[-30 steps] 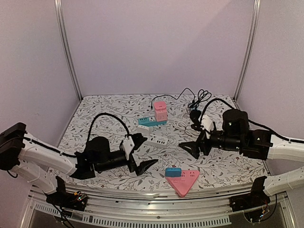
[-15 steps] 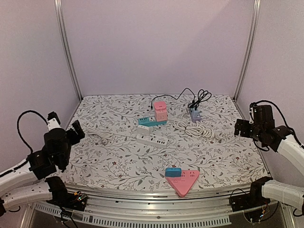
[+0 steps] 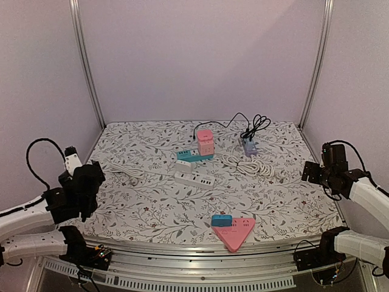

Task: Insert the plug
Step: Reset both arms

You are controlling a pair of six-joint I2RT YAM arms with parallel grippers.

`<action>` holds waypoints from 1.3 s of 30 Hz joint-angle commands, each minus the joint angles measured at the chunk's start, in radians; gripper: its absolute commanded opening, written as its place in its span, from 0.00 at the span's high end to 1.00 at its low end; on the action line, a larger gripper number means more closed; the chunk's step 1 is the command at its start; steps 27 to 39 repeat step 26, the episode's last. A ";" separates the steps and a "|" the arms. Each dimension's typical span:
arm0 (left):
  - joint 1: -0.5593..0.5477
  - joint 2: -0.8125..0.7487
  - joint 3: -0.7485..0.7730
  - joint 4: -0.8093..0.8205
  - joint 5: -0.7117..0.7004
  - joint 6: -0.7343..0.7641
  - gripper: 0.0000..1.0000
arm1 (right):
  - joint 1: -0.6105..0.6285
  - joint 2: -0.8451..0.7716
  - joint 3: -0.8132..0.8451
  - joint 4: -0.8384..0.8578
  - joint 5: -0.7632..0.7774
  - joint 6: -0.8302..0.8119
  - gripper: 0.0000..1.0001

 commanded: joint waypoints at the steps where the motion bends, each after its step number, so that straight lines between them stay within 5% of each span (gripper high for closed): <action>1: 0.067 0.253 0.108 0.026 -0.101 0.071 0.00 | -0.004 0.000 -0.012 0.096 0.093 -0.027 0.01; 5: 0.183 0.367 0.127 0.187 0.005 0.178 0.00 | -0.005 0.005 -0.016 0.122 0.134 -0.013 0.01; 13: 0.345 0.277 0.001 0.466 0.176 0.325 0.01 | -0.004 0.021 -0.020 0.166 0.169 0.024 0.01; 23: 0.429 0.433 -0.010 0.532 0.210 0.295 0.01 | -0.005 0.017 -0.037 0.199 0.140 -0.003 0.01; 39: 0.443 0.443 -0.031 0.573 0.250 0.286 0.01 | -0.005 -0.031 -0.068 0.228 0.160 -0.016 0.01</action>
